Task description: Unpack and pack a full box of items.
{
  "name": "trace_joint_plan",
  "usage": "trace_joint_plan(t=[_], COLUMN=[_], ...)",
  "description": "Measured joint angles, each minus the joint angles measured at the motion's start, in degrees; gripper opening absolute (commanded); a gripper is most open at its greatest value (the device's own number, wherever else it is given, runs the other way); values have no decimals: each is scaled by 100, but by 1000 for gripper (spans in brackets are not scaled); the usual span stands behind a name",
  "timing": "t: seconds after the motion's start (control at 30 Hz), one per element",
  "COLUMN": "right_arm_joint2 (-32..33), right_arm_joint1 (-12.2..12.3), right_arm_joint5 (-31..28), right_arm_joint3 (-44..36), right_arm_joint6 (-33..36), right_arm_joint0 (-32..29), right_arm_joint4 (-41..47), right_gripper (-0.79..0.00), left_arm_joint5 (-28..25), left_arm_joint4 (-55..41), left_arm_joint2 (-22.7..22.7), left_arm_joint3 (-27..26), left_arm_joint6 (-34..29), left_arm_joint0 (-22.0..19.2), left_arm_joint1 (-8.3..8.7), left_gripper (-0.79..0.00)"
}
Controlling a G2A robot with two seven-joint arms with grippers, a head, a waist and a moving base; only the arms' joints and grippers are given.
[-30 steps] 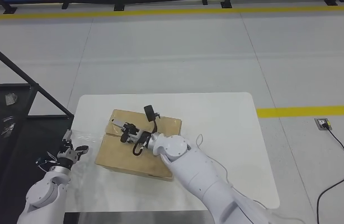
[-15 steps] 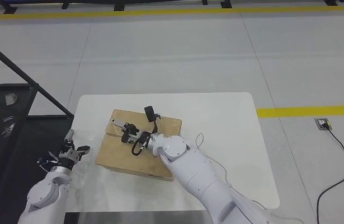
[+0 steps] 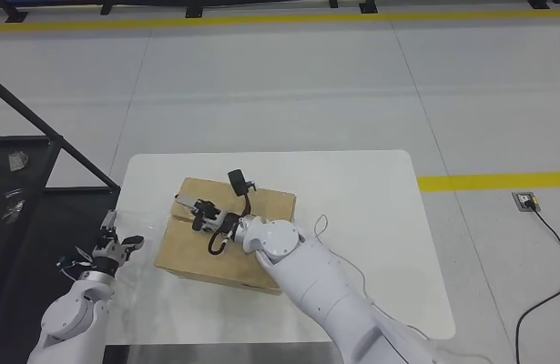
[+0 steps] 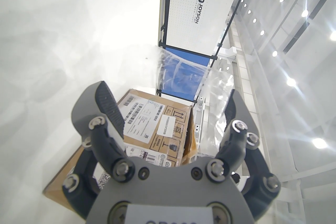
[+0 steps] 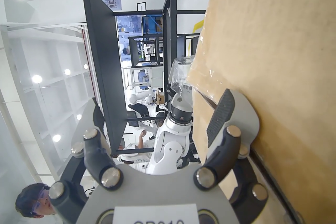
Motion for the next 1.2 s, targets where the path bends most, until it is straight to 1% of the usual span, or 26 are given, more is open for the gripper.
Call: trace_joint_plan(t=[0.43, 0.9, 1.2], right_arm_joint2=[124, 234, 332], right_arm_joint1=[-48, -63, -51], right_arm_joint5=[123, 185, 181], right_arm_joint3=[133, 169, 173], right_arm_joint6=[-100, -248, -280], right_arm_joint0=[-15, -39, -56], right_arm_joint4=[-142, -355, -442], right_gripper=[0, 0, 0], left_arm_joint5=[56, 14, -11], left_arm_joint4=[-31, -172, -329], left_arm_joint2=[-58, -153, -190], left_arm_joint3=[143, 59, 68], left_arm_joint6=[47, 44, 262], left_arm_joint0=[-72, 28, 29], left_arm_joint1=[12, 19, 0], left_gripper=[0, 0, 0])
